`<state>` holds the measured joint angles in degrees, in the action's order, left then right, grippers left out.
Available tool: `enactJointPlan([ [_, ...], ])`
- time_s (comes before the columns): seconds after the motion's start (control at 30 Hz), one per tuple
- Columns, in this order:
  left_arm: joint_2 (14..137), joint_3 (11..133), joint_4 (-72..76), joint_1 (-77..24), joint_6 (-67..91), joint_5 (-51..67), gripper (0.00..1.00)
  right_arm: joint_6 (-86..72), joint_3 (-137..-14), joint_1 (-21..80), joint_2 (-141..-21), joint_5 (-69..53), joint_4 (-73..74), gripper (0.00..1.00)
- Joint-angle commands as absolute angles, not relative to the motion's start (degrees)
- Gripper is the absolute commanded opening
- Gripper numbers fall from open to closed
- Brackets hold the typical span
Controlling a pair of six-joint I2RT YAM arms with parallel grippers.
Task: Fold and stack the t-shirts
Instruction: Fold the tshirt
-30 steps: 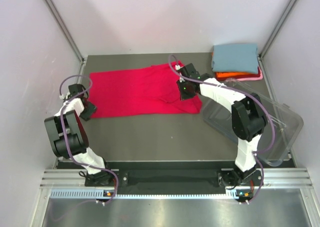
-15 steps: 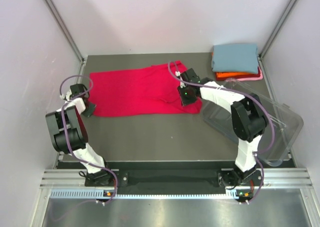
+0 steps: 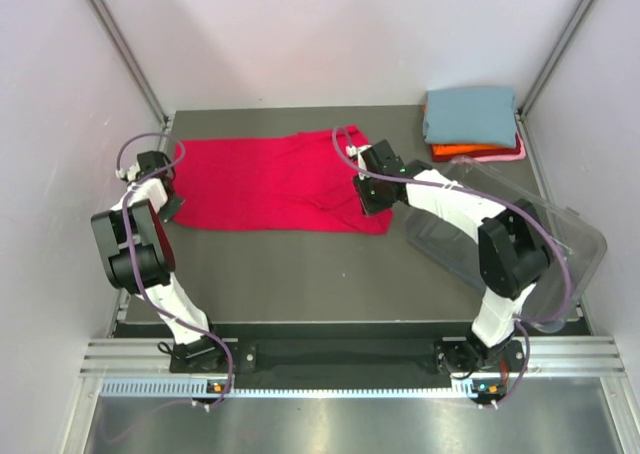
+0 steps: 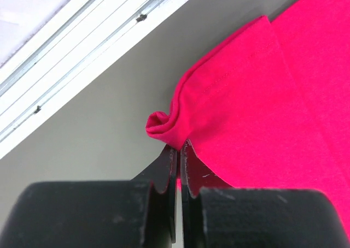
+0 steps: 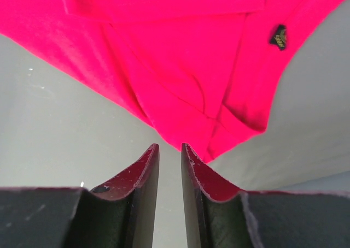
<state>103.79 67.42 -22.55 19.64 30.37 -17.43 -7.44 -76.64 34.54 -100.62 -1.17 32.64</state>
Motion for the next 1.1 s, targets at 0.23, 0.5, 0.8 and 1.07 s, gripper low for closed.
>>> enactJointPlan([
  [0.23,104.6,69.1,-23.6,20.0,27.0,-20.9,0.00,-8.7,-83.5,35.7,-113.1,8.9,33.6,0.29],
  [0.5,105.2,70.0,-24.0,20.0,27.2,-20.7,0.00,-10.7,-84.3,35.2,-112.1,11.0,34.5,0.33],
  [0.8,105.4,69.7,-23.6,20.0,27.0,-20.4,0.00,-12.0,-84.3,34.9,-110.7,10.1,36.9,0.39],
  [1.07,105.3,69.6,-22.1,20.0,26.5,-19.3,0.00,-13.8,-82.4,34.1,-105.7,5.4,36.8,0.34],
])
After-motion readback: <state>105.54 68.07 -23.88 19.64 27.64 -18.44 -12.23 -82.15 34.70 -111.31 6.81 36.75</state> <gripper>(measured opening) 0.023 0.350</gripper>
